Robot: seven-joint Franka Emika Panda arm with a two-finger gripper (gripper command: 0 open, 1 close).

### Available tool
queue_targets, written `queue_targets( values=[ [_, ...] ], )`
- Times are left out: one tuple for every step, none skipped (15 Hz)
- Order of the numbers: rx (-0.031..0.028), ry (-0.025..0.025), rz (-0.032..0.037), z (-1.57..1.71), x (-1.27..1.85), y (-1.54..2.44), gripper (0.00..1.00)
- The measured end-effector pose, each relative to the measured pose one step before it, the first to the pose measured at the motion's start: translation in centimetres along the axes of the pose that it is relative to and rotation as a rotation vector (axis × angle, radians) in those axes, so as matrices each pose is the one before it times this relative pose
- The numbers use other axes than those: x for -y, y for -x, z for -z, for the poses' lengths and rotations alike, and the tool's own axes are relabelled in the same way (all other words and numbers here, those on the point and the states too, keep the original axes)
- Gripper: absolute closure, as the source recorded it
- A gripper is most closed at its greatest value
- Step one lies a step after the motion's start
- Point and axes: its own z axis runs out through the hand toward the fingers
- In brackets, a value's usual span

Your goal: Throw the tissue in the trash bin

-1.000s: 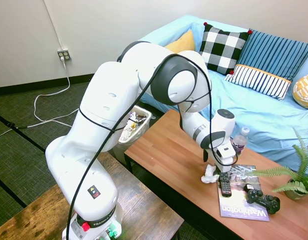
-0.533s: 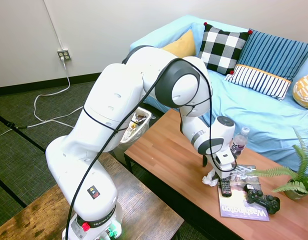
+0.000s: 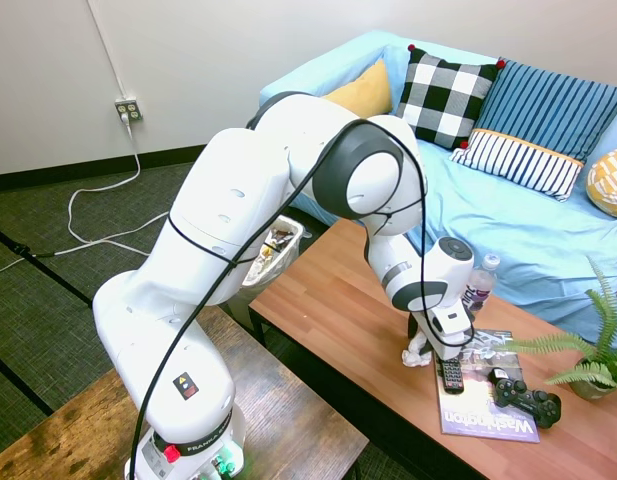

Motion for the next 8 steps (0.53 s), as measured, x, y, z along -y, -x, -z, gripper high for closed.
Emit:
queue_targets(
  values=[
    [0.00289,-0.00225,0.00275,-0.020,-0.146,-0.163,1.00],
    [0.00320,-0.00309,0.00204,-0.006,-0.076,-0.089,1.00],
    [0.00362,-0.00409,0.00534,0.024,0.011,0.008,1.00],
    [0.00257,-0.00332,0.00486,0.036,0.081,0.093,1.00],
    [0.00312,-0.00501,0.00453,0.073,0.184,0.183,1.00],
    [0.00273,-0.00589,0.00852,0.139,0.280,0.258,1.00],
    [0.00234,-0.00630,0.01084,0.177,0.289,0.262,1.00],
    [0.00084,-0.00985,0.00954,0.413,0.311,0.210,1.00]
  ],
)
